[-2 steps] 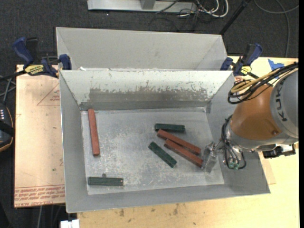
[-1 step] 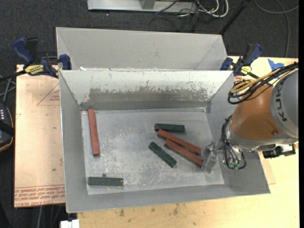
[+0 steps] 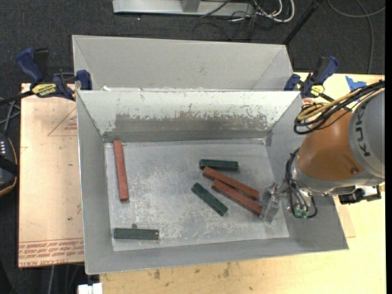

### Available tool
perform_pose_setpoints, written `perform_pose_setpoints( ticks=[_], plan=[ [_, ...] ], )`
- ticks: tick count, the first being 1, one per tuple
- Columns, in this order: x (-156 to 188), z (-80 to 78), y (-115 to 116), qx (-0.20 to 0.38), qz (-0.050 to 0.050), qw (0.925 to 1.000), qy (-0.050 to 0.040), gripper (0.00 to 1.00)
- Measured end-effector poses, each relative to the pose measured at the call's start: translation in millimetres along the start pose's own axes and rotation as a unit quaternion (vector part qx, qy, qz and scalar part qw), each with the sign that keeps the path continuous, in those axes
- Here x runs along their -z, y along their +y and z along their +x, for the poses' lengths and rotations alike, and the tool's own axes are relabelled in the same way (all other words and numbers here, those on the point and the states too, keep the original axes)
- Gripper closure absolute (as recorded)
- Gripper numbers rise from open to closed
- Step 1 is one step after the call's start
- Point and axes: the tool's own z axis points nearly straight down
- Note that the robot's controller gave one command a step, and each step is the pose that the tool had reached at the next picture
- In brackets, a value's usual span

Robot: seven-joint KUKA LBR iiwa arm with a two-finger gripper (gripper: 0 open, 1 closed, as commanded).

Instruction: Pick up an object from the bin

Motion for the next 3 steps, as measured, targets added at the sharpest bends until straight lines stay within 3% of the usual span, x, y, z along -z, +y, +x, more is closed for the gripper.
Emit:
perform_pose_setpoints(
  ticks=[1, 2, 3],
  plan=[
    [139.7, -28.1, 18.0, 0.043, 0.0, 0.9991, -0.0022, 1.0],
    [139.4, -27.8, 18.0, 0.044, 0.0, 0.999, -0.0016, 0.0],
    [139.4, -27.8, 18.0, 0.044, 0.0, 0.999, -0.0016, 0.0]
  ],
)
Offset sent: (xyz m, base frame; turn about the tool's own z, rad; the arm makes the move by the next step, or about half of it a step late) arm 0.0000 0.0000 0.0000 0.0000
